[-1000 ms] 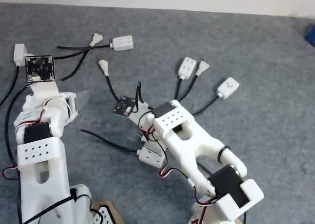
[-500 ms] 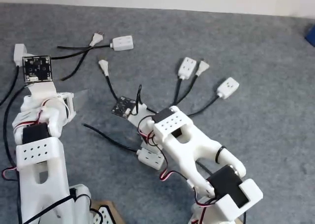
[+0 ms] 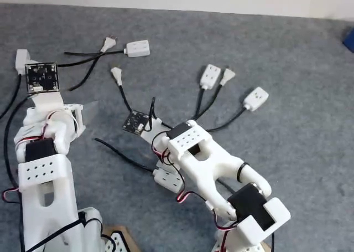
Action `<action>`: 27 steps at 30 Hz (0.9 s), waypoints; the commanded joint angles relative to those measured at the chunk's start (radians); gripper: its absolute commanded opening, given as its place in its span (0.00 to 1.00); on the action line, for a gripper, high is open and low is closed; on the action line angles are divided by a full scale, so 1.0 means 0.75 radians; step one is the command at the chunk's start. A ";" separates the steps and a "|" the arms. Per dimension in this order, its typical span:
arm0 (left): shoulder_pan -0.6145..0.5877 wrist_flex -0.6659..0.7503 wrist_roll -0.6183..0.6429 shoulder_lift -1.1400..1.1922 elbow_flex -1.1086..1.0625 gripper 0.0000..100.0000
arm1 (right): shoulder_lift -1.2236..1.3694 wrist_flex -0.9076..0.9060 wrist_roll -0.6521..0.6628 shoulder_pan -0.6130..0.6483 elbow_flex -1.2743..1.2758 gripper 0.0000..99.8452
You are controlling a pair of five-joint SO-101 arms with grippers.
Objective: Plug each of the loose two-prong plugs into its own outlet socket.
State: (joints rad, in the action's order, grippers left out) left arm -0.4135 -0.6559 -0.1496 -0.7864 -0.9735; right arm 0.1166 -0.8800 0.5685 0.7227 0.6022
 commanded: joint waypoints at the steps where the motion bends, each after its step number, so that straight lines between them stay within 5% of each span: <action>1: -0.011 -0.010 0.012 -0.021 0.054 0.39 | 0.013 -0.001 -0.014 0.011 0.007 0.07; 3: -0.007 -0.010 0.012 -0.019 0.052 0.39 | -0.030 -0.024 -0.014 0.005 0.007 0.00; 13: 0.089 -0.008 0.006 -0.017 0.021 0.39 | -0.602 -0.576 -0.020 -0.040 -0.171 0.01; 17: 0.138 -0.018 0.006 -0.017 0.017 0.39 | -0.809 -0.650 -0.158 -0.038 -0.287 0.01; 27: 0.459 -0.630 0.006 -0.017 0.318 0.39 | -1.014 -0.594 -0.331 0.144 -0.195 0.01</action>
State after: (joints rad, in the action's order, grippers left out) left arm -0.1527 -0.9367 -0.1496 -0.7864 -0.8692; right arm -0.6045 -1.3663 0.3414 0.7810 0.4289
